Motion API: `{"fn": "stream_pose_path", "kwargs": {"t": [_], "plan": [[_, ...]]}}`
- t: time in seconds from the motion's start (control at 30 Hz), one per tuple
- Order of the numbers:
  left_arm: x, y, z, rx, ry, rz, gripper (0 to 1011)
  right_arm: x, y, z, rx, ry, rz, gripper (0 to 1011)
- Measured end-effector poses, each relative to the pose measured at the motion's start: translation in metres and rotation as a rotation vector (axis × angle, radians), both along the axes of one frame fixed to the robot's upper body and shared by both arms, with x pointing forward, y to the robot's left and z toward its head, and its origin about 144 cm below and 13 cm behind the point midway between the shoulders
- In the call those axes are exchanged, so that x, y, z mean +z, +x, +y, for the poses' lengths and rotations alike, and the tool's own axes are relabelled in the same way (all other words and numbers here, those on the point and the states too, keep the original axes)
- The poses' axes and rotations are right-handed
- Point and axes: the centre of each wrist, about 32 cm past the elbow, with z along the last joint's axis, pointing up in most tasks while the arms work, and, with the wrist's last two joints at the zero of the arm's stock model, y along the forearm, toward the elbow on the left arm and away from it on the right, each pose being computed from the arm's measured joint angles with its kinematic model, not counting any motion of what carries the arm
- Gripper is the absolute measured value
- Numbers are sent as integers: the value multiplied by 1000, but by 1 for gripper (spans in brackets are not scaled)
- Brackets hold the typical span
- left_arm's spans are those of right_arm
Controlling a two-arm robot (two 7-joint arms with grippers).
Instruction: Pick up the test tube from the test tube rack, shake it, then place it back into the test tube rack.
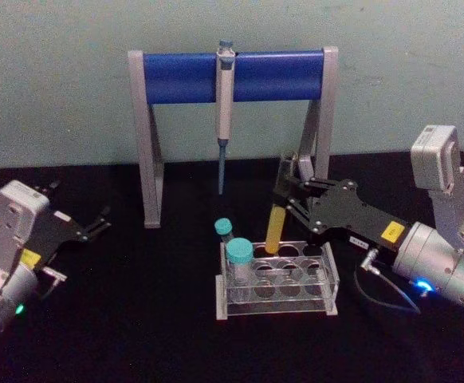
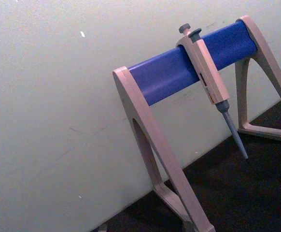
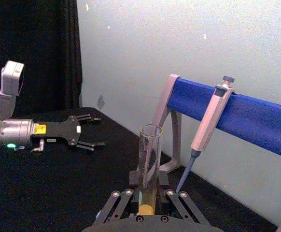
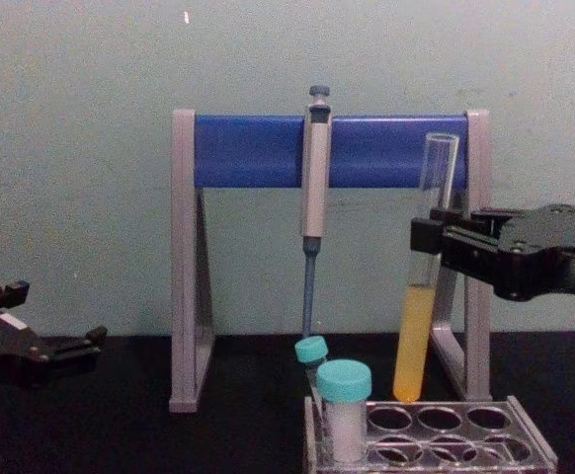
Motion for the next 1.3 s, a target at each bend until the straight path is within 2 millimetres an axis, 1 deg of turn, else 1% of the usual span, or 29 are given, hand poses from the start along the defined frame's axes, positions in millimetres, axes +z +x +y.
{"fn": "stream_pose_path", "kwargs": {"t": [0.4,0.63,0.8,0.93,1.07,1.3], "plan": [[0,0,0,0,0,0,1001,-1,6,-2,-23,-2,4,228],[0,0,0,0,0,0,1001,1,14,-5,-44,0,-1,228],[0,0,0,0,0,0,1001,2,16,-11,-70,-12,-6,228],[0,0,0,0,0,0,1002,3,13,-15,-84,-20,-8,228],[0,0,0,0,0,0,1001,5,4,-20,-87,-29,-9,228],[0,0,0,0,0,0,1001,3,-8,-19,-51,-25,11,228]]}}
